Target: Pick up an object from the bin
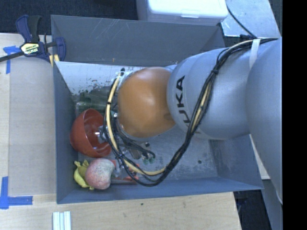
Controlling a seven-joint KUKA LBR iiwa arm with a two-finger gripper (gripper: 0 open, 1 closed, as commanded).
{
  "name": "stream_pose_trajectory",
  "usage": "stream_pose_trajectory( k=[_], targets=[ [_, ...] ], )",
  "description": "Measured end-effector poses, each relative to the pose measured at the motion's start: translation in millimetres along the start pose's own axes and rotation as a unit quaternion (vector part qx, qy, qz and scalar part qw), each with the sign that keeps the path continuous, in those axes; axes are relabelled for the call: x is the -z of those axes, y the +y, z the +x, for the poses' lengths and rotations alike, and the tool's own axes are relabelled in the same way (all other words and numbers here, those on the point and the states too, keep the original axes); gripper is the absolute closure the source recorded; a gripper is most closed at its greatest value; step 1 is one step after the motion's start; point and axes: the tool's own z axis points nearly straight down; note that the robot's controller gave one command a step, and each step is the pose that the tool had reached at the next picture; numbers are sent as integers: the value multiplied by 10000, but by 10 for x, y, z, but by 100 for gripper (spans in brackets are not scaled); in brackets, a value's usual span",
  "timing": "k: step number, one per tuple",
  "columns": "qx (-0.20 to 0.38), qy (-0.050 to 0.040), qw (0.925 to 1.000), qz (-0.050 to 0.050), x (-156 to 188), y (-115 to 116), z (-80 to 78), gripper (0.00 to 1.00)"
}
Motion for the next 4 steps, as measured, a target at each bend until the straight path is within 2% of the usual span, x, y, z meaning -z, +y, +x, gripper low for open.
stream_pose_trajectory(
  k=[1,2,3,4],
  targets=[
    [-1028,39,9947,32,-441,199,-267,0],
    [1820,-119,9832,5,-826,21,-115,0],
    [-148,-96,9998,-4,-807,-58,-35,100],
    [-150,-96,9998,-4,-805,-58,-35,100]
  ],
)
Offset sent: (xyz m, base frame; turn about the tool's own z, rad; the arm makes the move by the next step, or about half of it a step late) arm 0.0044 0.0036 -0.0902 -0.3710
